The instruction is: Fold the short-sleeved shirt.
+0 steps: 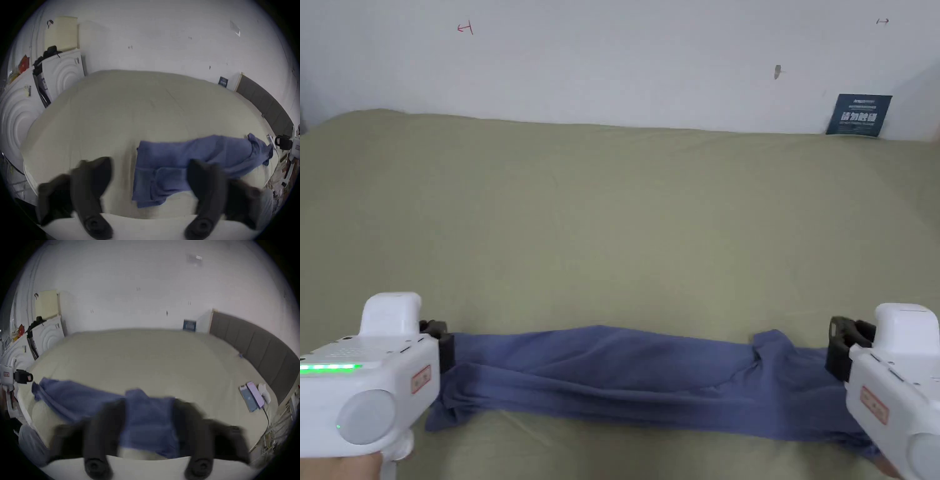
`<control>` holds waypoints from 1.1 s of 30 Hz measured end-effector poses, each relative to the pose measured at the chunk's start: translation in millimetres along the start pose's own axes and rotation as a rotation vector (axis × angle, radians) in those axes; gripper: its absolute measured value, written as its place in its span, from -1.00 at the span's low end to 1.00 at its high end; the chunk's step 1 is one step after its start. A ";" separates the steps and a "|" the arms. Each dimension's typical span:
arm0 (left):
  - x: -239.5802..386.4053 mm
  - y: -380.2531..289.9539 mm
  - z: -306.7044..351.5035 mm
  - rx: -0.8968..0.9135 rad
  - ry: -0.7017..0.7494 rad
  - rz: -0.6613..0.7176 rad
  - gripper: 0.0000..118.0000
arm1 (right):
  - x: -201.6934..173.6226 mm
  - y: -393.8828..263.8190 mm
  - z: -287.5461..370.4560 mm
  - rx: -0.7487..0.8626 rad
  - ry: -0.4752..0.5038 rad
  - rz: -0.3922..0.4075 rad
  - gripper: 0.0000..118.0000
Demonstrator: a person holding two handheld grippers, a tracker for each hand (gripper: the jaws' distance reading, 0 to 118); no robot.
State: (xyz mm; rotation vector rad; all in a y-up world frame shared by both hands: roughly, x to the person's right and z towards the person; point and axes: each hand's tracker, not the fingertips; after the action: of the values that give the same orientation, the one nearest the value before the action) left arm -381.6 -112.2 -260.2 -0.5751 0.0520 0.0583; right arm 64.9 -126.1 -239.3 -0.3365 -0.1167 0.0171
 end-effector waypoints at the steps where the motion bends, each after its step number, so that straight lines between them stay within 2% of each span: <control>1: 4.6 3.9 8.7 0.018 0.000 -0.020 -1.00 | -12.4 2.9 2.0 0.019 0.030 -0.013 -1.00; 3: 11.6 4.5 20.4 0.093 0.016 -0.026 -1.00 | -34.7 8.8 11.3 0.092 0.038 -0.025 -1.00; 4: 14.4 6.5 26.4 0.115 0.007 -0.045 -1.00 | -45.1 9.9 15.0 0.117 0.026 -0.004 -1.00; 5: 14.8 8.2 29.8 0.104 -0.005 -0.043 -1.00 | -52.2 10.4 17.4 0.123 0.036 0.027 -1.00; 12: -21.8 12.9 17.4 0.071 -0.113 0.058 -1.00 | -84.4 11.8 26.2 0.154 0.044 0.063 -1.00; 15: -56.3 23.5 -1.7 -0.087 -0.270 0.243 -1.00 | -91.1 12.8 28.9 0.161 0.051 0.061 -1.00; 17: -90.7 30.9 -35.2 -0.309 -0.410 0.350 -1.00 | -94.4 12.5 28.9 0.161 0.054 0.064 -1.00; 18: -108.9 28.7 -52.9 -0.359 -0.463 0.426 -1.00 | -96.4 12.2 29.2 0.166 0.051 0.070 -1.00; 20: -135.1 26.3 -86.9 -0.516 -0.556 0.496 -1.00 | -100.5 11.6 29.8 0.170 0.051 0.092 -1.00; 24: -158.1 20.1 -116.0 -0.629 -0.529 0.450 -1.00 | -105.4 9.8 29.6 0.163 0.062 0.100 -1.00; 28: -162.2 13.5 -124.5 -0.651 -0.550 0.452 -1.00 | -108.4 6.2 23.0 0.145 0.063 0.108 -1.00; 29: -161.6 12.1 -125.1 -0.654 -0.555 0.443 -0.94 | -108.7 5.7 21.3 0.141 0.063 0.106 -1.00; 30: -161.5 9.4 -126.6 -0.665 -0.568 0.448 -0.47 | -108.6 5.6 19.6 0.135 0.064 0.102 -1.00; 31: -162.0 6.2 -128.2 -0.674 -0.579 0.451 0.27 | -108.3 5.5 18.4 0.131 0.065 0.098 -1.00; 32: -160.9 7.7 -132.5 -0.678 -0.585 0.455 0.90 | -108.0 5.4 18.0 0.129 0.065 0.097 -1.00; 33: -157.7 3.2 -136.3 -0.697 -0.589 0.457 1.00 | -108.0 5.3 17.4 0.126 0.064 0.098 -1.00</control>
State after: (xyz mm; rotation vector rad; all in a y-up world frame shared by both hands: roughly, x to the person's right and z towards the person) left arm -543.5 -190.2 -365.8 -1.2128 -0.4278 0.7087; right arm -44.4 -119.3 -236.8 -0.2164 -0.0355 0.1106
